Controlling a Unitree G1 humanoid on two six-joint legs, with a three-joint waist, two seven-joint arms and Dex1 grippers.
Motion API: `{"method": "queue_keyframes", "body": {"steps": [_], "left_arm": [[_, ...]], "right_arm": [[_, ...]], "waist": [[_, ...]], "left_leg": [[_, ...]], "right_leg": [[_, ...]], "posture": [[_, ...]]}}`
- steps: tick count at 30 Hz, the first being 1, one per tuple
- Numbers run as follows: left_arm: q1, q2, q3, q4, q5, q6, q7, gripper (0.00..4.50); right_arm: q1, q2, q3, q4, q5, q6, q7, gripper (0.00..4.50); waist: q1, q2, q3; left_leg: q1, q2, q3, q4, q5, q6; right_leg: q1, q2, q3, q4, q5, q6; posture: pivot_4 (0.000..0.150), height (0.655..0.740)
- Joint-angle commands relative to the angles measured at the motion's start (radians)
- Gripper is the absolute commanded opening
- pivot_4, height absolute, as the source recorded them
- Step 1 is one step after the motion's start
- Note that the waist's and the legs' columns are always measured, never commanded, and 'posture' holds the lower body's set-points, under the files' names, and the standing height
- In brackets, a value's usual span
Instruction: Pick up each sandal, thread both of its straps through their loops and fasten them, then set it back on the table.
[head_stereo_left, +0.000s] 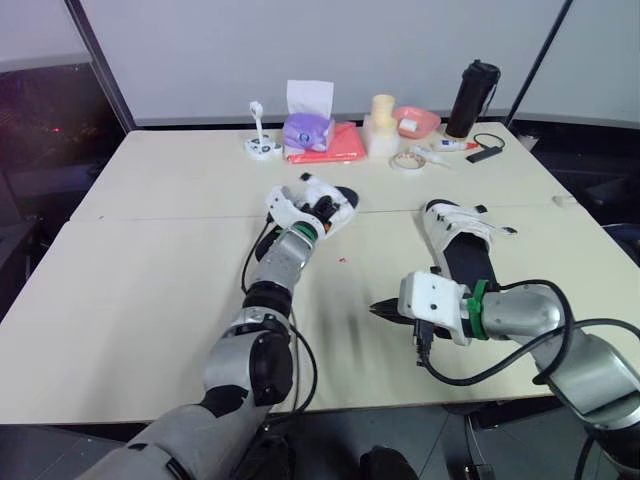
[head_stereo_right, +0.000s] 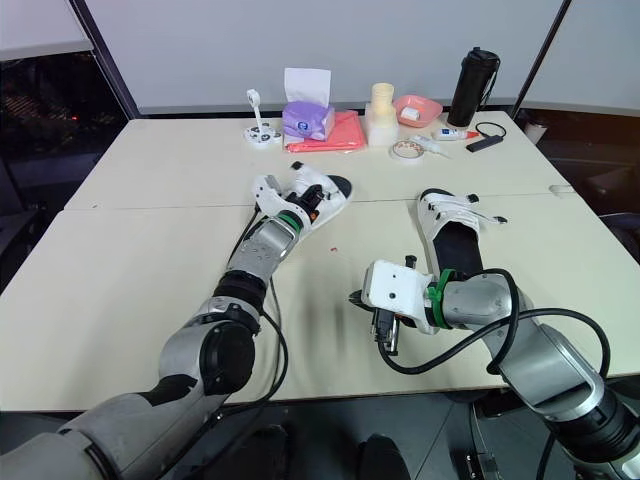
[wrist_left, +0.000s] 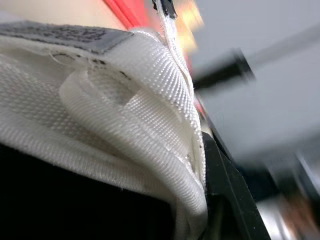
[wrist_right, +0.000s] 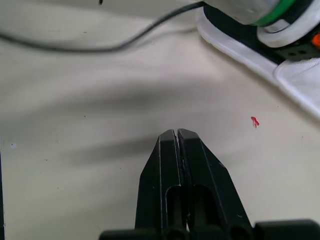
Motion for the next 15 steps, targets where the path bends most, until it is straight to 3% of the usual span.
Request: {"method": "queue_keyframes", "body": {"steps": [1, 15], "left_arm": [[-0.086, -0.025, 0.032, 0.024, -0.022, -0.189, 0.086, 0.04], [-0.114, -0.061, 0.085, 0.173, -0.066, -0.480, 0.199, 0.04]], "right_arm": [[-0.017, -0.002, -0.001, -0.015, -0.007, -0.014, -0.005, 0.00], [-0.021, -0.014, 0.012, -0.022, -0.004, -0.015, 0.011, 0.00]], "waist": [[0.000, -0.001, 0.001], [-0.001, -0.001, 0.001]], "left_leg": [[0.000, 0.000, 0.000, 0.000, 0.000, 0.000], [0.000, -0.001, 0.000, 0.001, 0.000, 0.000]], "right_leg": [[0.000, 0.000, 0.000, 0.000, 0.000, 0.000], [0.000, 0.000, 0.000, 0.000, 0.000, 0.001]], "posture": [[0.150, 0.7400], [0.150, 0.7400]]}}
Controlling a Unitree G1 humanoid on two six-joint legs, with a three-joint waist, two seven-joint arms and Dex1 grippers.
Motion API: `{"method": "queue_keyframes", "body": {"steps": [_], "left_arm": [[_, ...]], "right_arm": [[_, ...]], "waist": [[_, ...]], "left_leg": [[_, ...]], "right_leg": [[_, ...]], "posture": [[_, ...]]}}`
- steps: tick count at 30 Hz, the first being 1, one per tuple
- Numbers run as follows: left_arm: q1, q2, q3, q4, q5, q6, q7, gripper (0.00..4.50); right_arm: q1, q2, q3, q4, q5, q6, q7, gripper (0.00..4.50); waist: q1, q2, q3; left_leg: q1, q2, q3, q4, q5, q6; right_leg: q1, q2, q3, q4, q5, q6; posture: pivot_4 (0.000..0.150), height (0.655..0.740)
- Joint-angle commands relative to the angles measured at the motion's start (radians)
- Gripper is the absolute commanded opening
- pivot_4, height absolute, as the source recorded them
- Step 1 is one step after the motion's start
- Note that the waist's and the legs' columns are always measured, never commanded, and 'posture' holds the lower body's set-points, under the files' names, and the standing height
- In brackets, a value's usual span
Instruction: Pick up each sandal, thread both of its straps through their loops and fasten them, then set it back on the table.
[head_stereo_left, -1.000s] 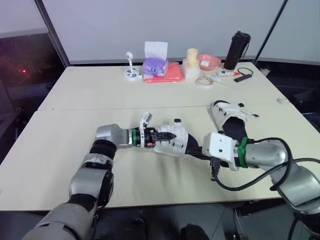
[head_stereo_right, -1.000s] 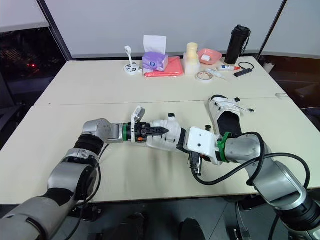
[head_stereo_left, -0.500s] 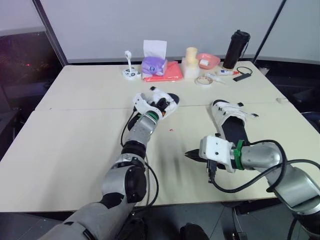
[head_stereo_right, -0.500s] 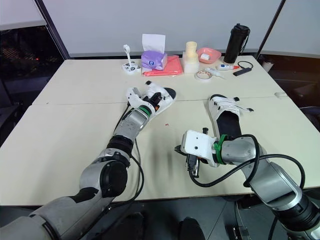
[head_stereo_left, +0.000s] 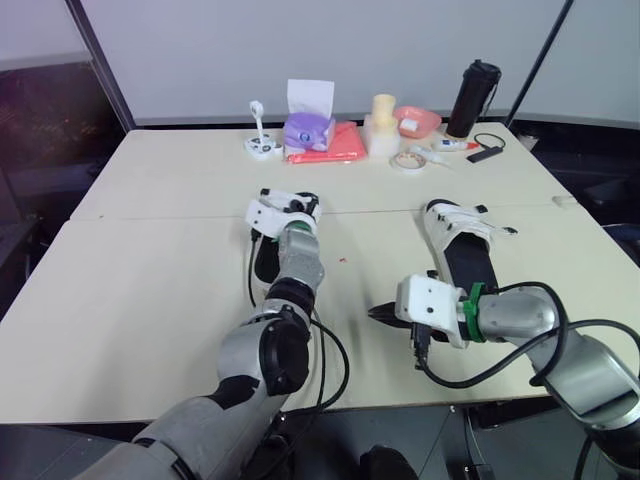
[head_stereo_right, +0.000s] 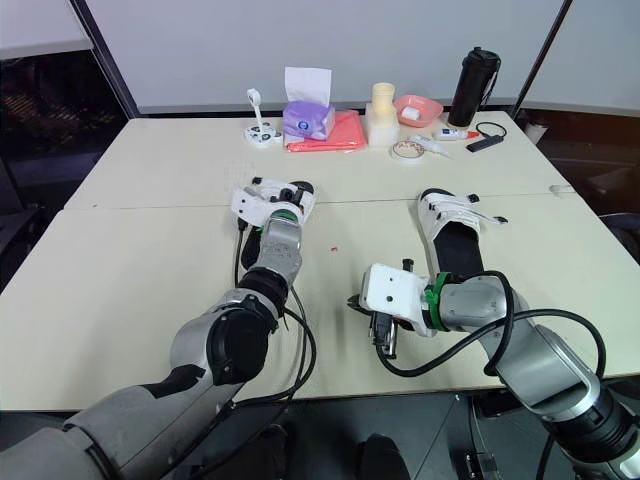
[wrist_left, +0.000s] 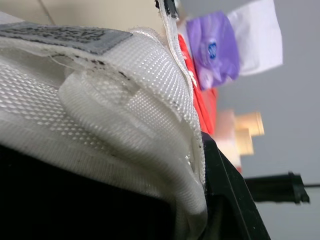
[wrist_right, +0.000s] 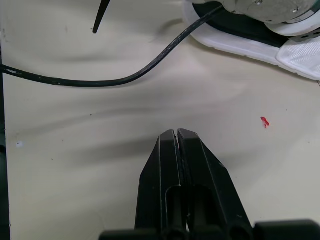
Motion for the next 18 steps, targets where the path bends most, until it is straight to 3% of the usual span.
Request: {"method": "queue_keyframes", "body": {"steps": [1, 11, 15, 18], "left_arm": [[-0.028, -0.002, -0.007, 0.000, 0.003, -0.047, -0.002, 0.04], [-0.035, 0.023, 0.018, 0.046, -0.025, -0.069, -0.033, 0.04], [-0.032, 0.023, 0.019, 0.051, -0.029, -0.063, -0.036, 1.65], [-0.027, 0.022, 0.016, 0.045, -0.033, -0.044, -0.047, 3.24]], "right_arm": [[-0.023, -0.011, -0.007, -0.023, -0.005, -0.015, 0.005, 0.00], [-0.037, -0.011, 0.006, -0.020, -0.007, -0.013, 0.013, 0.00], [-0.041, -0.010, 0.008, -0.017, -0.008, -0.012, 0.015, 0.00], [-0.045, -0.007, 0.012, -0.013, -0.009, -0.012, 0.014, 0.00]], "waist": [[0.000, 0.000, 0.000], [-0.002, 0.000, 0.000], [-0.001, 0.000, 0.000], [-0.001, 0.000, 0.000]], "left_leg": [[0.000, 0.000, 0.000, 0.000, 0.000, 0.000], [0.000, 0.000, 0.000, 0.000, 0.000, 0.000], [0.000, 0.000, 0.000, 0.001, 0.000, 0.000], [0.000, 0.000, 0.000, 0.001, 0.000, 0.000]], "right_leg": [[0.000, 0.000, 0.000, 0.000, 0.000, 0.000], [0.000, 0.000, 0.000, 0.000, 0.000, 0.000], [0.000, 0.000, 0.000, 0.001, 0.000, 0.000], [0.000, 0.000, 0.000, 0.001, 0.000, 0.000]], "posture": [[0.150, 0.7400], [0.150, 0.7400], [0.150, 0.7400], [0.150, 0.7400]]}}
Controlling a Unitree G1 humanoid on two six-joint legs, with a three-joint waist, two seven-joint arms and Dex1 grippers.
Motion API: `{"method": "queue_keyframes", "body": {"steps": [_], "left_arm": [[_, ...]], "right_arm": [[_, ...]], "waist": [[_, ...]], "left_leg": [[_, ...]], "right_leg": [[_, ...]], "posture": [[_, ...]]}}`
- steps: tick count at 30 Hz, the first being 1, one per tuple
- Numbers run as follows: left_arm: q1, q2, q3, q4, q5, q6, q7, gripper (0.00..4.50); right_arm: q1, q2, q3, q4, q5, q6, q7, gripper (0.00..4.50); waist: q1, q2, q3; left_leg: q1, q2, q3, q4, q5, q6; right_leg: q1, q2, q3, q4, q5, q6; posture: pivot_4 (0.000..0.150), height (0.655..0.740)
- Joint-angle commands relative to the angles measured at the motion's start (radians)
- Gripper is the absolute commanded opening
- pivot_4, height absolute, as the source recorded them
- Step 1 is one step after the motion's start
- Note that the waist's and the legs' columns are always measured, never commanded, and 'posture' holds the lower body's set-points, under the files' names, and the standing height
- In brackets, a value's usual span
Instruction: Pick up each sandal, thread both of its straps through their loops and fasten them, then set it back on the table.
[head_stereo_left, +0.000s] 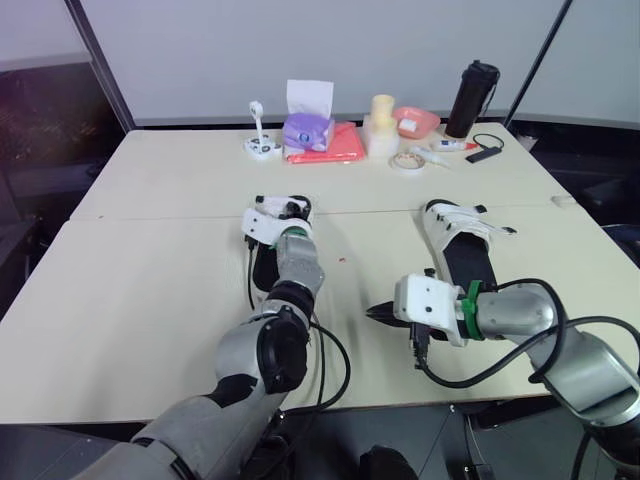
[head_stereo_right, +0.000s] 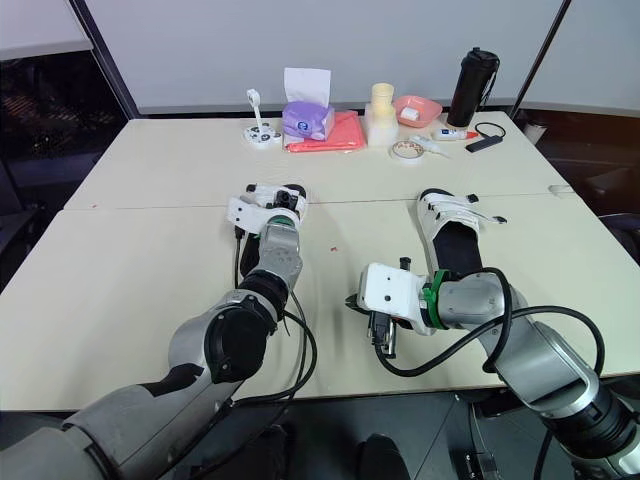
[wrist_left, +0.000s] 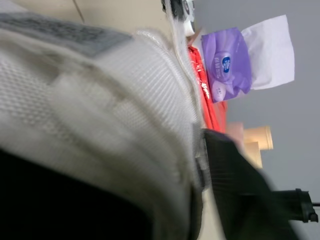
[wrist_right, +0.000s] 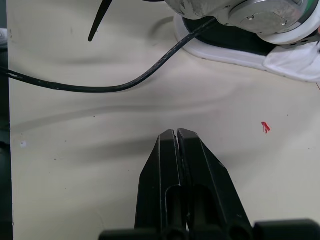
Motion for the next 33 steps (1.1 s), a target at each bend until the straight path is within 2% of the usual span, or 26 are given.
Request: {"method": "queue_keyframes", "body": {"steps": [1, 2, 3, 12, 25, 29, 30, 33], "left_arm": [[-0.025, 0.004, -0.007, -0.021, -0.002, 0.009, -0.018, 3.75], [-0.023, 0.006, -0.010, -0.025, -0.001, 0.014, -0.019, 4.24], [-0.022, 0.008, -0.012, -0.031, 0.000, 0.018, -0.018, 4.45], [0.068, -0.011, -0.065, -0.197, 0.030, 0.119, 0.072, 4.45], [0.465, -0.148, -0.299, -0.888, 0.016, 0.438, 0.385, 4.45], [0.515, -0.132, -0.345, -0.926, -0.011, 0.468, 0.344, 4.45], [0.519, -0.125, -0.357, -0.921, -0.027, 0.466, 0.313, 4.45], [0.499, -0.120, -0.358, -0.857, -0.073, 0.448, 0.245, 4.45]], "right_arm": [[-0.022, -0.005, -0.001, -0.011, -0.009, -0.013, 0.001, 0.00], [-0.024, -0.005, 0.000, -0.009, -0.008, -0.014, 0.002, 0.00], [-0.025, -0.004, 0.001, -0.007, -0.008, -0.015, 0.002, 0.00], [-0.037, 0.004, 0.020, 0.013, -0.009, -0.036, 0.007, 0.00], [-0.054, 0.006, 0.049, 0.033, -0.006, -0.079, 0.047, 0.00], [-0.073, 0.006, 0.060, 0.064, -0.012, -0.105, 0.068, 0.00], [-0.077, 0.008, 0.063, 0.069, -0.014, -0.109, 0.071, 0.00], [-0.086, 0.019, 0.072, 0.084, -0.018, -0.122, 0.077, 0.00]], "waist": [[0.000, 0.000, 0.000], [0.000, 0.000, 0.000], [0.000, 0.000, 0.000], [-0.002, 0.000, 0.000], [0.001, 0.000, 0.000], [0.002, 0.002, -0.001], [0.002, 0.002, -0.001], [0.006, 0.002, -0.001]], "left_leg": [[0.000, 0.000, 0.000, 0.000, 0.000, 0.000], [0.000, 0.000, 0.000, 0.000, 0.000, 0.000], [0.000, 0.000, 0.000, 0.000, 0.000, 0.000], [0.001, 0.000, 0.000, 0.001, 0.000, 0.000], [0.000, 0.001, 0.000, 0.002, 0.000, 0.000], [0.001, 0.000, 0.000, 0.009, -0.001, 0.002], [0.005, 0.000, 0.001, 0.009, -0.003, 0.004], [0.004, 0.001, 0.000, 0.013, -0.003, 0.004]], "right_leg": [[0.000, 0.000, 0.000, 0.000, 0.000, 0.000], [0.000, 0.000, 0.000, 0.000, 0.000, 0.000], [0.000, 0.000, 0.000, 0.000, 0.000, 0.000], [0.001, 0.000, 0.000, 0.000, 0.000, 0.000], [0.000, 0.001, 0.002, 0.003, 0.001, -0.001], [0.005, 0.001, 0.002, 0.001, 0.001, 0.000], [0.009, 0.001, 0.002, 0.000, 0.001, 0.000], [0.010, 0.002, 0.001, 0.000, 0.001, 0.000]], "posture": [[0.150, 0.7400], [0.150, 0.7400], [0.150, 0.7400], [0.150, 0.7400], [0.150, 0.7400], [0.150, 0.7400], [0.150, 0.7400], [0.150, 0.7400]]}}
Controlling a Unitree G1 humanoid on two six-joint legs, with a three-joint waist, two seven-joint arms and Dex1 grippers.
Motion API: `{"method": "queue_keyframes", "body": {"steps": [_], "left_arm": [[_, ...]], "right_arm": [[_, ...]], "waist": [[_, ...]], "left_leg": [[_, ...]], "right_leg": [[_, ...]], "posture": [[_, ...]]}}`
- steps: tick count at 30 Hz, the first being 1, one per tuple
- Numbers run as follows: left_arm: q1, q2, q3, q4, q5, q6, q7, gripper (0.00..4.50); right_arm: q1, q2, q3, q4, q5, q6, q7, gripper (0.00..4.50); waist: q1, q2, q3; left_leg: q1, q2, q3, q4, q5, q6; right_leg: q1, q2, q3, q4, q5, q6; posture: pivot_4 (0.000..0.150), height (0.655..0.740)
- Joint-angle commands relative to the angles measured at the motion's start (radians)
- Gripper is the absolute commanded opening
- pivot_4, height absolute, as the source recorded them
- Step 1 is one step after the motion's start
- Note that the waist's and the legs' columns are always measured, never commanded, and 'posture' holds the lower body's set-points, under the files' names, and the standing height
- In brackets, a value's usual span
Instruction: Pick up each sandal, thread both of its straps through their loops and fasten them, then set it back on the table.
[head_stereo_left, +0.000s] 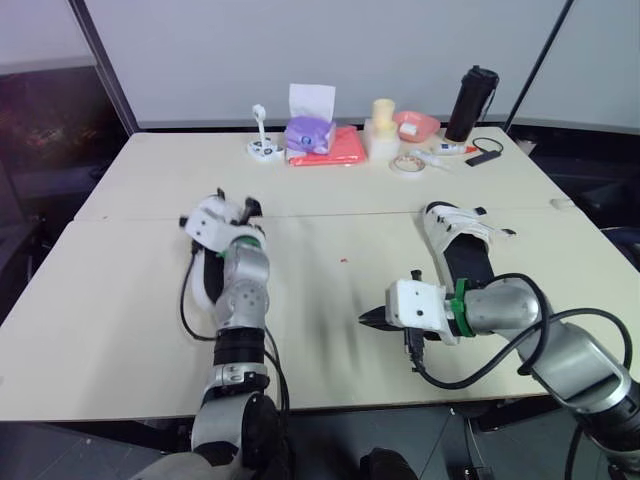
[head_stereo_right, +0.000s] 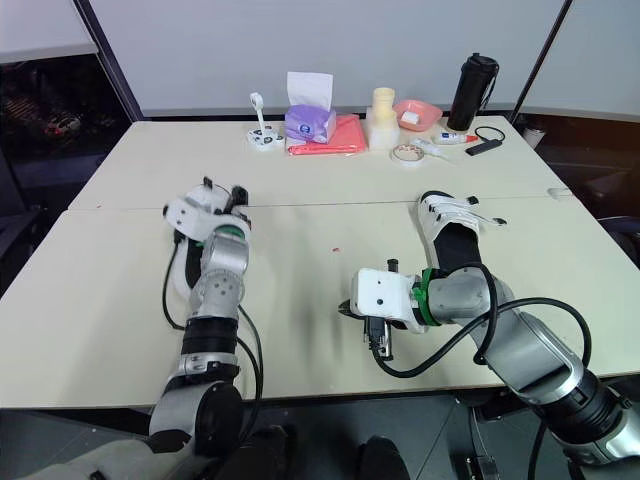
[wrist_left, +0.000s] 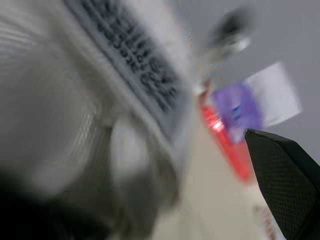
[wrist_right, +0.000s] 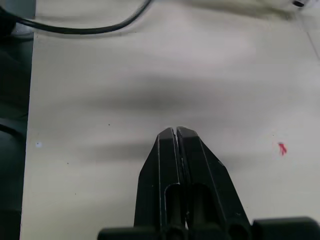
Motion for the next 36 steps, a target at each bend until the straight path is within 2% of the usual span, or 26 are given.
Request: {"method": "queue_keyframes", "body": {"steps": [1, 11, 21, 27, 36], "left_arm": [[0.004, -0.169, -0.017, 0.034, -0.065, -0.022, -0.092, 4.45], [-0.112, -0.184, 0.078, 0.140, -0.324, 0.006, -0.268, 4.45], [-0.215, -0.186, 0.069, 0.177, -0.493, 0.077, -0.373, 4.45], [-0.271, -0.186, 0.066, 0.283, -0.505, 0.088, -0.446, 4.45], [-0.323, -0.141, 0.038, 0.526, -0.312, -0.005, -0.399, 4.45]], "right_arm": [[-0.032, 0.017, 0.004, -0.001, -0.008, -0.028, 0.009, 0.00], [-0.043, 0.031, -0.002, -0.004, -0.027, -0.015, 0.005, 0.00], [-0.041, 0.035, -0.008, -0.014, -0.038, 0.006, -0.017, 0.00], [-0.040, 0.033, -0.010, -0.019, -0.038, 0.013, -0.027, 0.00], [-0.035, 0.032, -0.012, -0.029, -0.037, 0.027, -0.039, 0.00]], "waist": [[0.004, 0.001, 0.000], [0.054, 0.003, -0.002], [0.035, 0.001, 0.000], [0.019, 0.001, 0.000], [0.020, 0.001, 0.000]], "left_leg": [[0.000, 0.000, 0.000, 0.001, 0.000, 0.000], [0.001, -0.002, -0.002, 0.004, 0.000, 0.001], [-0.001, -0.002, -0.002, 0.002, -0.001, 0.001], [-0.001, -0.002, -0.002, 0.001, -0.001, 0.002], [-0.001, -0.002, -0.001, 0.001, -0.001, 0.002]], "right_leg": [[0.000, 0.000, 0.000, 0.000, 0.000, 0.001], [0.006, -0.001, 0.000, -0.004, 0.001, 0.002], [0.003, -0.001, 0.000, -0.004, 0.001, 0.003], [0.002, -0.001, 0.000, -0.005, 0.001, 0.003], [0.002, -0.001, 0.000, -0.005, 0.001, 0.003]], "posture": [[0.150, 0.7400], [0.150, 0.7400], [0.150, 0.7400], [0.150, 0.7400], [0.150, 0.7400]]}}
